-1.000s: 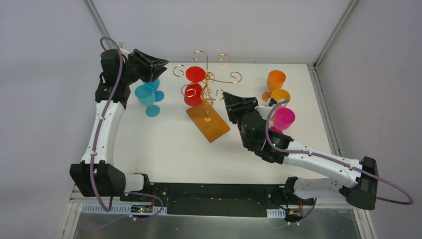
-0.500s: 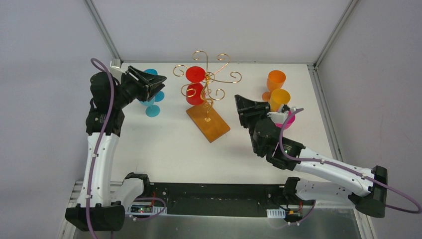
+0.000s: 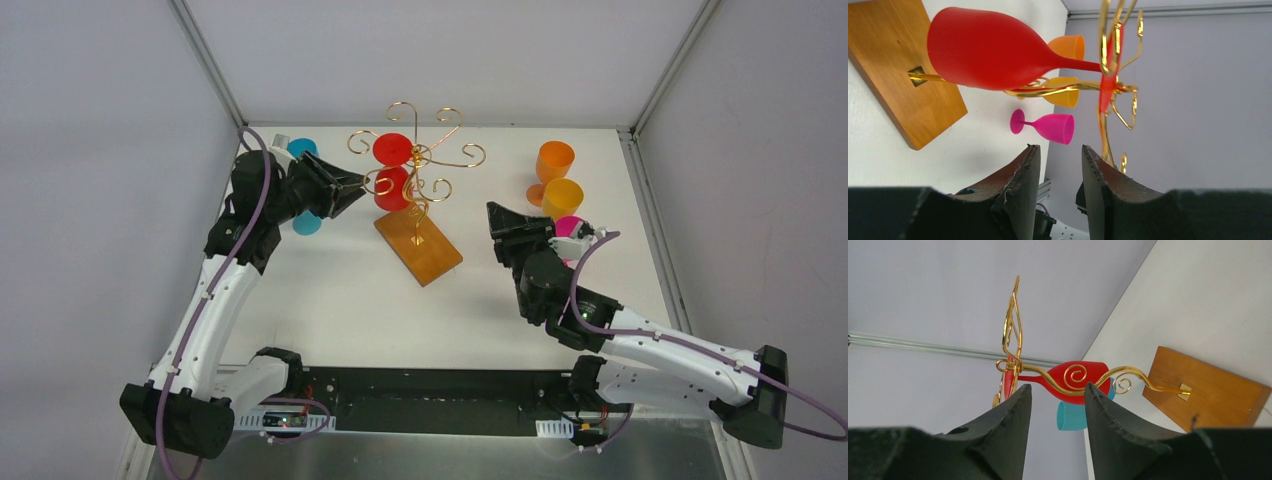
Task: Take the wine glass off the wine glass rack
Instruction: Adjust the wine rack at the center of the board, then pick up the wine glass from the wine rack.
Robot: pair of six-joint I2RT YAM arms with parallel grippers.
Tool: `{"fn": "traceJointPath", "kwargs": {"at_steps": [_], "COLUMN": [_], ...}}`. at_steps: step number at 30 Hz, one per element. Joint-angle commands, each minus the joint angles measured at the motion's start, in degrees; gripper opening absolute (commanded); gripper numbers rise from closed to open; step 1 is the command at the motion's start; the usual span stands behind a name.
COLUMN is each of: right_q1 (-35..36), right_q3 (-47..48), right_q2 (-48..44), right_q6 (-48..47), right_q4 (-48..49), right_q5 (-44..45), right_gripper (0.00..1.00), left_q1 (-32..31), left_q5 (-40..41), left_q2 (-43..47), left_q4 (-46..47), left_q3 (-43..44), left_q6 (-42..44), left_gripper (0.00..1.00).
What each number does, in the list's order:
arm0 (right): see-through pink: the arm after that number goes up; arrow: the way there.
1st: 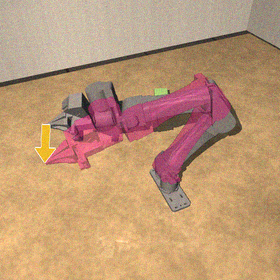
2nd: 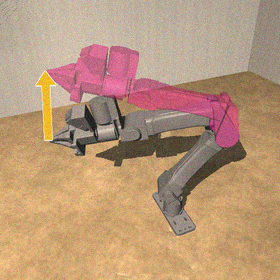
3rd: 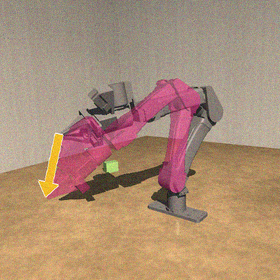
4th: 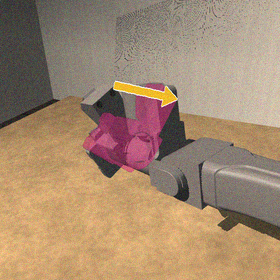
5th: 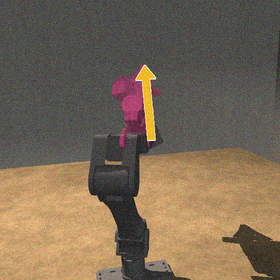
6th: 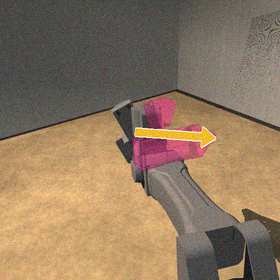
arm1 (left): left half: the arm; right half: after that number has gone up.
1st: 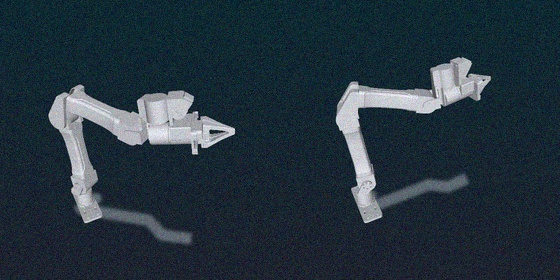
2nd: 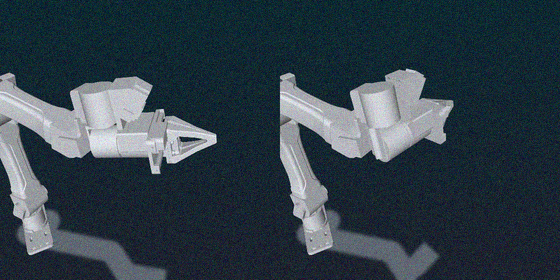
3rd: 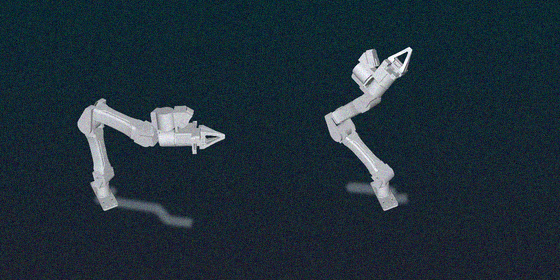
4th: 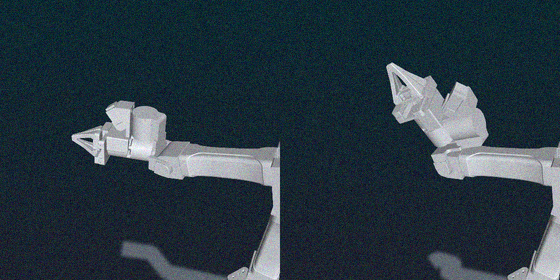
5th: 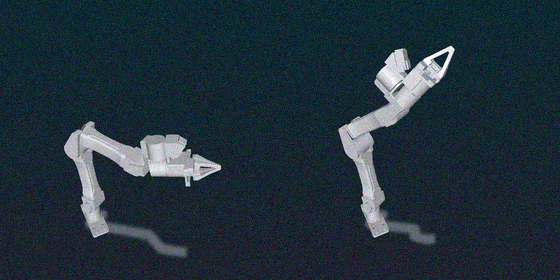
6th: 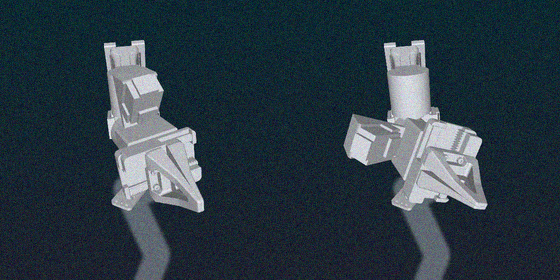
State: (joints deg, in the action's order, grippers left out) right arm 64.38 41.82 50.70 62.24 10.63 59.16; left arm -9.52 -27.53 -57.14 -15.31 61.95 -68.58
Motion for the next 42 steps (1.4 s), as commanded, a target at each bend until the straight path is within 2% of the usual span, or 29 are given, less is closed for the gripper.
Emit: {"fn": "traceJointPath", "kwargs": {"at_steps": [1, 16, 31, 42], "right_q1": [-0.95, -2.31, -3.03, -3.55], "right_q3": [-1.51, -3.16, -3.66, -3.90], "right_q2": [-3.41, -4.55, -3.90, -3.64], "right_q6": [-1.19, -0.90, -0.03, 0.60], "right_q4": [1.40, 1.26, 1.23, 1.29], "right_q5": [1.70, 0.80, 0.04, -0.74], "right_gripper": [0.46, 0.46, 0.46, 0.46], "left_q1": [-1.70, -2.10, -2.66, -4.92], "left_q5": [3.72, 6.95, 5.67, 7.60], "left_q2": [-2.06, -1.93, -6.70, -8.13], "left_q4": [4.14, 6.48, 11.63, 13.53], "left_q3": [2.16, 4.14, 5.11, 5.03], "left_q6": [-0.24, 0.44, -1.31, -2.07], "left_gripper": [0.36, 0.36, 0.36, 0.35]}}
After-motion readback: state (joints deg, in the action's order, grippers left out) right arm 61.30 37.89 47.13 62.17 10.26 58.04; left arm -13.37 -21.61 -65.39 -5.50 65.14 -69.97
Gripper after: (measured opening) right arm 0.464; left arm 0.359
